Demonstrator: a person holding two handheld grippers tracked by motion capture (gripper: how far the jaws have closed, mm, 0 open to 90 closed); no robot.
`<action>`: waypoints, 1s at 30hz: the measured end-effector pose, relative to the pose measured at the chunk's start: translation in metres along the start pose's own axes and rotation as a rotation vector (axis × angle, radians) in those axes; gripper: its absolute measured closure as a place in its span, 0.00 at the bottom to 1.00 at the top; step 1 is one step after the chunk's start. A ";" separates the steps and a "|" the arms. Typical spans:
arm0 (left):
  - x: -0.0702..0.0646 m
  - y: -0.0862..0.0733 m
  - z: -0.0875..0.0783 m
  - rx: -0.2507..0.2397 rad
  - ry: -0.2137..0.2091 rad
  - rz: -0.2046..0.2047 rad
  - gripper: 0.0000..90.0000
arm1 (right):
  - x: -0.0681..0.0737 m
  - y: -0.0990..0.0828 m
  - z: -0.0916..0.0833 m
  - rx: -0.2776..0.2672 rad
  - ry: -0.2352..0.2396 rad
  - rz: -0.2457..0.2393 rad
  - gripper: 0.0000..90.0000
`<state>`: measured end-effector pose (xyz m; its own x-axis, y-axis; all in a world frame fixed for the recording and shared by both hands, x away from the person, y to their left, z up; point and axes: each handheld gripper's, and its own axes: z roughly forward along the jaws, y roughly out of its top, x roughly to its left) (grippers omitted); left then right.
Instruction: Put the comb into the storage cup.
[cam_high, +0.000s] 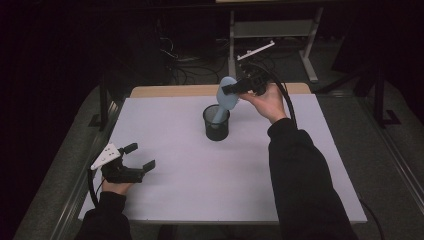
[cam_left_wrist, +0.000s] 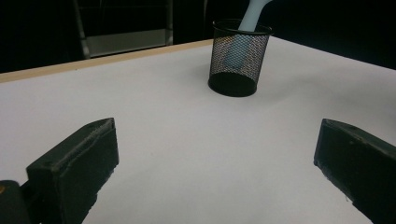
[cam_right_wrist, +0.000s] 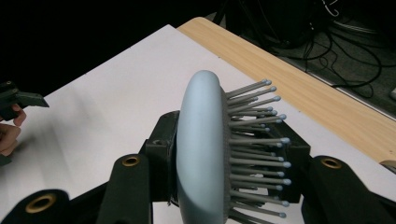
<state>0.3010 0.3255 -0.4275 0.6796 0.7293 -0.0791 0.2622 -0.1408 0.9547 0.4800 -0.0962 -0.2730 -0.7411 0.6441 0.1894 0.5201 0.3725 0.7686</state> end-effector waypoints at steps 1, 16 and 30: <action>0.000 0.000 0.000 0.001 0.000 0.000 0.00 | 0.000 0.000 0.001 0.003 0.000 0.000 0.57; 0.000 0.000 0.000 0.002 -0.001 0.004 0.00 | -0.001 -0.010 0.015 0.004 0.019 0.032 0.56; -0.001 0.001 0.002 0.018 -0.001 0.018 0.00 | -0.011 -0.023 0.014 -0.024 0.007 0.102 0.54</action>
<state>0.3016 0.3229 -0.4275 0.6846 0.7262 -0.0625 0.2624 -0.1656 0.9506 0.4825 -0.1023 -0.3010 -0.6881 0.6731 0.2711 0.5823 0.2893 0.7597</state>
